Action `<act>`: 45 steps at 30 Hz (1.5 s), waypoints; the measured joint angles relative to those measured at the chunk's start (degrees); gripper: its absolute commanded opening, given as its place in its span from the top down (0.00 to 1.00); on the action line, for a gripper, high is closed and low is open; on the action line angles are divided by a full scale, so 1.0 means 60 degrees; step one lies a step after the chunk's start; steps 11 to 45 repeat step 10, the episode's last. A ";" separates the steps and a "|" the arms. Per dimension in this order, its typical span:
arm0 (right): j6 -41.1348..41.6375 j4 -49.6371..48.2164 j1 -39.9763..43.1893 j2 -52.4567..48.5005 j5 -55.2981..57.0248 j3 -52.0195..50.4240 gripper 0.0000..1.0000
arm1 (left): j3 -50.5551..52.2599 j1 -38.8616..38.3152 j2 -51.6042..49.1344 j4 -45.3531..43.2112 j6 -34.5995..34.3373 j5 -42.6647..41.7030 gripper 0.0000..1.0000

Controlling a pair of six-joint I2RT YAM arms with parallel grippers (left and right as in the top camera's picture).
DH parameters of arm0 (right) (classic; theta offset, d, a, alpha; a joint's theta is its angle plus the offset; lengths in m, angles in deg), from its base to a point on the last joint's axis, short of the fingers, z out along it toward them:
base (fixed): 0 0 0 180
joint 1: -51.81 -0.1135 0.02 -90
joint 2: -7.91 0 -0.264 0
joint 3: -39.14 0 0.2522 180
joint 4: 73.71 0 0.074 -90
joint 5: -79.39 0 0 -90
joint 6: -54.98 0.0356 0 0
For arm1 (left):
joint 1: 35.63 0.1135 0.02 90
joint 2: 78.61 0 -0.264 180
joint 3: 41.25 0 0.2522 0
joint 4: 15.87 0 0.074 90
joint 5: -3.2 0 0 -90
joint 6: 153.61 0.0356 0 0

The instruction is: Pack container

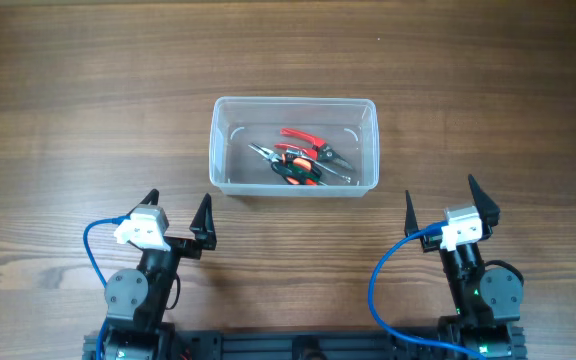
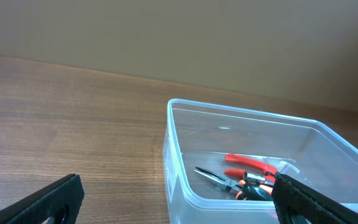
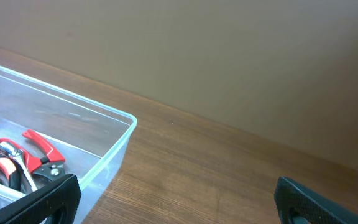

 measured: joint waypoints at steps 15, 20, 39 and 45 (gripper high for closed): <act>0.0000 0.0000 0.0000 0.0000 0.0000 0.0000 0.00 | 0.0000 0.0000 0.0000 0.0000 0.0000 0.0000 0.00; 0.0000 0.0000 0.0000 0.0000 0.0000 0.0000 0.00 | 0.0000 0.0000 0.0000 0.0000 0.0000 0.0000 0.00; 0.0000 0.0000 0.0000 0.0000 0.0000 0.0000 0.00 | 0.0000 0.0000 0.0000 0.0000 0.0000 0.0000 0.00; 0.0000 0.0000 0.0000 0.0000 0.0000 0.0000 0.00 | 0.0000 0.0000 0.0000 0.0000 0.0000 0.0000 0.00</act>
